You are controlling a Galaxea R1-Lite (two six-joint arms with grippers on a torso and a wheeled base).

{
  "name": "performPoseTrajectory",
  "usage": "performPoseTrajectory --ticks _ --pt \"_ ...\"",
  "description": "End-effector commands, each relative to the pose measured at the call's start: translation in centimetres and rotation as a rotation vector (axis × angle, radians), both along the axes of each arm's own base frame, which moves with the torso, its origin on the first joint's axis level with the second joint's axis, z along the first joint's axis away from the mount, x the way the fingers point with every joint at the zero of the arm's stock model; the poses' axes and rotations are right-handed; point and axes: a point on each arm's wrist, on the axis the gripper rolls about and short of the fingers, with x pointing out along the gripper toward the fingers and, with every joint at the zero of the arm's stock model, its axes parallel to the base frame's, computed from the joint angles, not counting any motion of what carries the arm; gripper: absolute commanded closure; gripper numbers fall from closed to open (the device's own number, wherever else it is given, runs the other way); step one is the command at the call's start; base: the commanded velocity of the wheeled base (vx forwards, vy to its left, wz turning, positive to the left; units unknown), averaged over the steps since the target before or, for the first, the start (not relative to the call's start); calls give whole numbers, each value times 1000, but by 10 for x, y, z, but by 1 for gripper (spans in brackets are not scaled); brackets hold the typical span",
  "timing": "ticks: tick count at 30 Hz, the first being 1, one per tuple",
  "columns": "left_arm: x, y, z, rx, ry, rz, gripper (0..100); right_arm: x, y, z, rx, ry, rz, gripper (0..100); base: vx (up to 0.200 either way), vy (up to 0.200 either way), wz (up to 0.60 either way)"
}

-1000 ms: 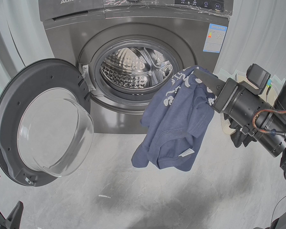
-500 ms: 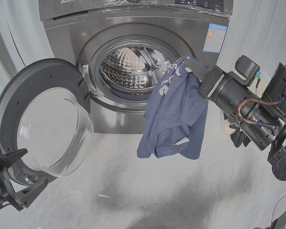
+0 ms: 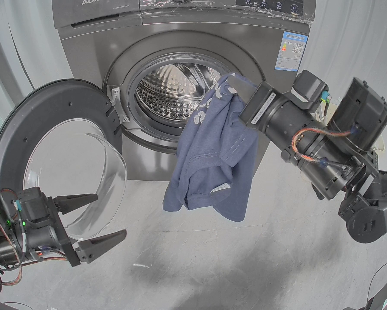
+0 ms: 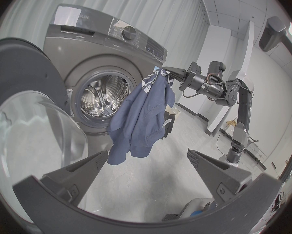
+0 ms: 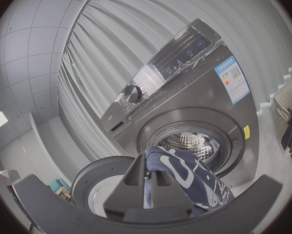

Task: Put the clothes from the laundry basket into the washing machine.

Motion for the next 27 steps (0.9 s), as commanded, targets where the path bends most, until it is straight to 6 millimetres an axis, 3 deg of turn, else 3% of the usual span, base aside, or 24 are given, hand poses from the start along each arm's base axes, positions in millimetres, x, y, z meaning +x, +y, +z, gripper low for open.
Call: performPoseTrajectory --ticks 1,8,27 --pt "22 -23 -23 44 94 -47 0 10 20 -13 -19 26 11 100 0 0 0" --pt "37 -39 -34 58 103 -51 0 14 29 -17 -23 30 18 100 0 0 0" --pt "72 -70 -62 80 132 -80 0 12 30 -18 -13 21 23 100 0 0 0"
